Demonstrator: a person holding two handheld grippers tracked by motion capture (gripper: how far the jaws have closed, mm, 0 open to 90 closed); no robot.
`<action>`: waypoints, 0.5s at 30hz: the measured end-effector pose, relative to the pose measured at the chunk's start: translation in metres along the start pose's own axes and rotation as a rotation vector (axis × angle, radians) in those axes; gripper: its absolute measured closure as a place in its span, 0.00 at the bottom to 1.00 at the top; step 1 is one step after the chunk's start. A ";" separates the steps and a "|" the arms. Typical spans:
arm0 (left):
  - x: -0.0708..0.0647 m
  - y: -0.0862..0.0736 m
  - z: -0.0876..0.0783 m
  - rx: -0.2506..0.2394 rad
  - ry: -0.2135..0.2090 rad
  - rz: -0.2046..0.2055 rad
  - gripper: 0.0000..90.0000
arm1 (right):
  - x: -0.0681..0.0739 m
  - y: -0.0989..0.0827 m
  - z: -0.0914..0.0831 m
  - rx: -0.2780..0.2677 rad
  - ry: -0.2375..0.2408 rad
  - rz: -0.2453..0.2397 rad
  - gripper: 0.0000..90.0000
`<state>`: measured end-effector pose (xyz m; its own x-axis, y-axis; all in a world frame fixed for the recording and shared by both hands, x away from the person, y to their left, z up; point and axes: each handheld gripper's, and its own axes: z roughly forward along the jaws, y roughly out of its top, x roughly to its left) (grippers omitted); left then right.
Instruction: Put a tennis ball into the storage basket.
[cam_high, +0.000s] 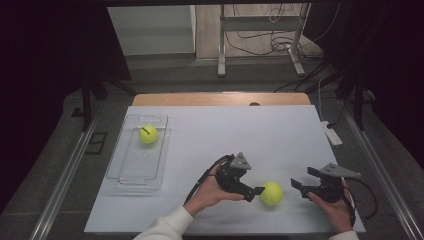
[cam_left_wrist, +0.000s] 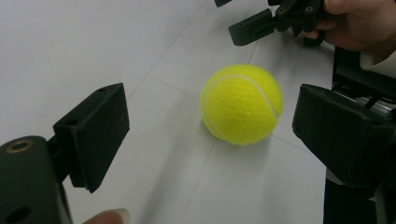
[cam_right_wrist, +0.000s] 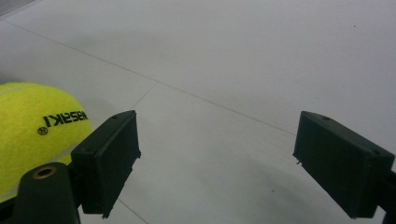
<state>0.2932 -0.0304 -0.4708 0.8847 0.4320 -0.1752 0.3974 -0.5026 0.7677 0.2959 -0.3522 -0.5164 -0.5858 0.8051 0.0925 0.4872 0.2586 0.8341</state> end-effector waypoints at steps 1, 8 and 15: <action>-0.001 0.000 0.001 0.001 -0.003 0.005 0.13 | 0.000 0.000 0.000 0.000 0.000 0.000 0.16; -0.004 0.002 0.008 0.011 -0.023 0.012 0.12 | 0.000 0.000 0.000 0.001 0.000 -0.001 0.16; -0.007 0.002 0.017 0.029 -0.032 0.023 0.11 | 0.000 0.000 0.000 0.002 0.000 0.001 0.16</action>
<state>0.2922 -0.0474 -0.4785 0.9009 0.3961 -0.1775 0.3833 -0.5342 0.7534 0.2956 -0.3521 -0.5167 -0.5855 0.8053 0.0935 0.4893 0.2591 0.8327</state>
